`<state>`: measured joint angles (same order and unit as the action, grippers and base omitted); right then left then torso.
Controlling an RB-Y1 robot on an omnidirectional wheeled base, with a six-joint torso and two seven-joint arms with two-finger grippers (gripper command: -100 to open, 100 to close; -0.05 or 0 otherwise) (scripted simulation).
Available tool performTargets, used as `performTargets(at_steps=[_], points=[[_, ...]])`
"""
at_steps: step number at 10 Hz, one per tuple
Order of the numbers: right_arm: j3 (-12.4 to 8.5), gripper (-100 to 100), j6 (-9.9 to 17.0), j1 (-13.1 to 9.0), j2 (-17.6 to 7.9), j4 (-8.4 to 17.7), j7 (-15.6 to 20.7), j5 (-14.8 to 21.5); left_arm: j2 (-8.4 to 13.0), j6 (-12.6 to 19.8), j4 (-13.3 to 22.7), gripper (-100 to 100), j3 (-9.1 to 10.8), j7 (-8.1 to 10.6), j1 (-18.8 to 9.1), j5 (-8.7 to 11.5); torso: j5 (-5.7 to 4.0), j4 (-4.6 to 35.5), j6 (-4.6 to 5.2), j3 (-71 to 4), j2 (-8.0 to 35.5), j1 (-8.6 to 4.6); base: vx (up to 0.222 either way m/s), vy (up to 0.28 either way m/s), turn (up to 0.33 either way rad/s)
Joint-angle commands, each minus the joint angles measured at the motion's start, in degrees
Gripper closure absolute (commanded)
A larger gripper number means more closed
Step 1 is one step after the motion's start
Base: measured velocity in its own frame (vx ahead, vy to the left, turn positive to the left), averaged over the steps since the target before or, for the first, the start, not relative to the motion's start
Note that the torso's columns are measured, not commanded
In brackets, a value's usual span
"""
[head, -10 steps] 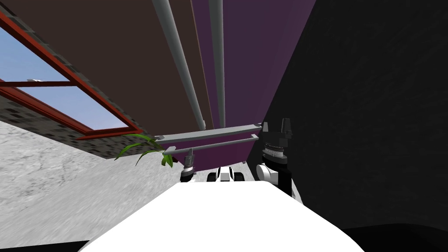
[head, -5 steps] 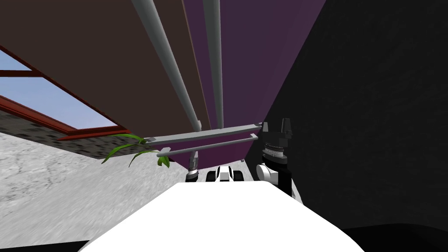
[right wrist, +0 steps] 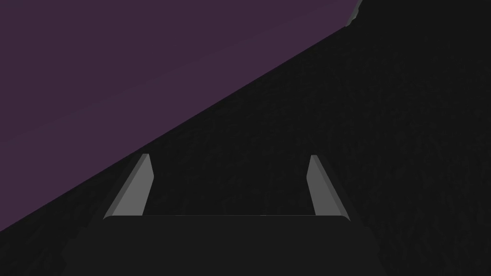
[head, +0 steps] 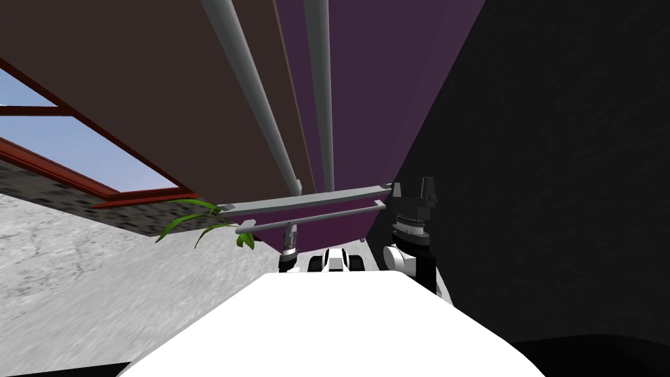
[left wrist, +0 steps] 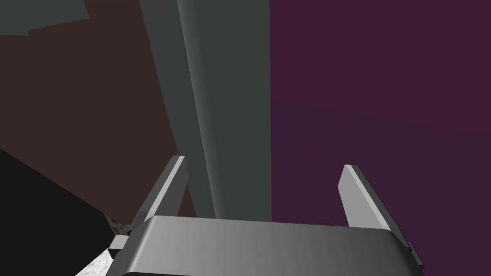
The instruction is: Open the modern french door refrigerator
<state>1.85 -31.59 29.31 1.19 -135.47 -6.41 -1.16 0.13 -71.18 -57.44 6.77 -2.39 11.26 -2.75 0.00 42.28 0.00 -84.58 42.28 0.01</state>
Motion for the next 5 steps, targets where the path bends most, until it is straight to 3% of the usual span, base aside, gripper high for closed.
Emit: performTargets(at_steps=[1,3,4,5], points=[[0.0,0,0.0,0.0,0.0,0.0,0.0,0.0,0.4,2.8,-1.2,-100,0.17,0.15,-1.5,0.2,0.0,0.0,0.01,0.0,0.0,0.0,-0.017,-0.008,0.012],[0.0,0,0.0,0.0,0.0,0.0,0.0,0.0,0.5,2.5,-0.6,-100,0.24,0.12,-1.9,0.2,-0.01,0.0,0.02,0.0,0.0,-0.02,-0.012,-0.004,0.007],[0.0,0,0.0,0.0,0.0,0.0,0.0,0.0,0.1,0.7,-0.2,100,0.06,0.09,-0.3,0.1,-0.01,0.0,0.01,0.0,0.0,-0.01,0.022,0.009,-0.026],[0.0,0,0.0,0.0,0.0,0.0,0.0,0.0,0.0,0.0,0.1,100,0.02,0.07,0.1,0.0,0.11,-0.2,0.02,0.0,-0.1,0.06,0.039,0.018,-0.021]])
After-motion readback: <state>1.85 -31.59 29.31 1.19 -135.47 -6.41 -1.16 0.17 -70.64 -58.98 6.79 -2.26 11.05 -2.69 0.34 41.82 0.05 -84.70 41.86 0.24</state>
